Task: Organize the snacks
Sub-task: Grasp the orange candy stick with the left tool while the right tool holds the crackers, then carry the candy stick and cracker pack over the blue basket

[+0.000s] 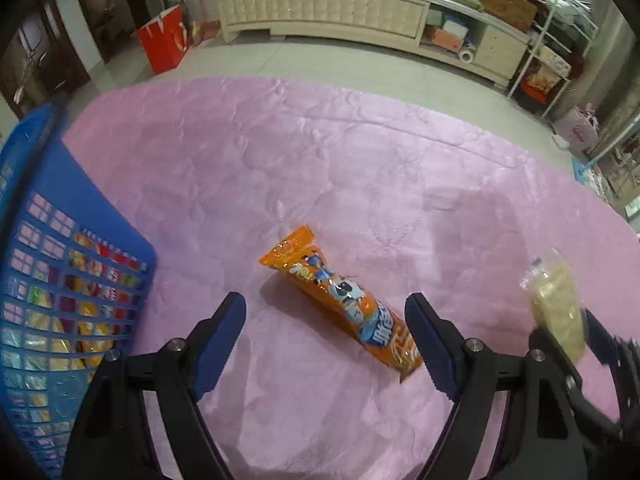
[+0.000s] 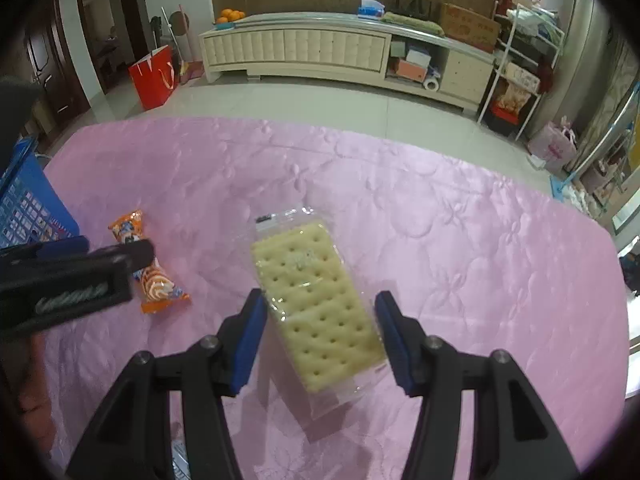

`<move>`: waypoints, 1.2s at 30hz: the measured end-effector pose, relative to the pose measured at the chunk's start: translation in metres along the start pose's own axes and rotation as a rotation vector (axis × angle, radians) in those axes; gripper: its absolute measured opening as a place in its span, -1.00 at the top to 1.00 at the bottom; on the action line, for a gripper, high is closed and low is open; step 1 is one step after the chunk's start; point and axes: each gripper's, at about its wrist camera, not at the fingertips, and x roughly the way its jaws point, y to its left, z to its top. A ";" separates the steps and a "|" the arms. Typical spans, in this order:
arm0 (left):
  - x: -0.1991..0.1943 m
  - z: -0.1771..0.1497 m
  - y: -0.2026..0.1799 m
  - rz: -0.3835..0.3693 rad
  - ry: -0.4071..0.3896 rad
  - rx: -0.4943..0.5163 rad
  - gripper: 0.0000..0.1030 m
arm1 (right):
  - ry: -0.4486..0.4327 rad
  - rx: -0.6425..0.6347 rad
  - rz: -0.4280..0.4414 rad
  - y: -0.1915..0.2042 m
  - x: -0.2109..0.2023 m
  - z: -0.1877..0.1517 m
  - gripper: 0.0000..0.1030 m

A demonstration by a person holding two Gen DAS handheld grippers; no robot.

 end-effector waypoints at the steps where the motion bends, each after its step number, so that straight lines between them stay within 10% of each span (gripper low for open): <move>1: 0.002 -0.001 -0.001 0.017 0.003 -0.005 -0.56 | 0.002 -0.001 0.000 0.001 0.000 -0.001 -0.17; 5: 0.006 -0.007 0.001 0.044 0.003 -0.001 -0.45 | 0.002 -0.010 0.010 0.003 0.000 -0.002 -0.17; 14: -0.007 -0.028 0.006 -0.061 0.045 0.044 0.62 | 0.007 -0.003 0.016 0.001 0.003 -0.002 -0.17; 36: -0.135 -0.067 0.062 -0.142 -0.127 0.190 0.70 | -0.090 -0.041 0.052 0.071 -0.113 -0.004 -0.17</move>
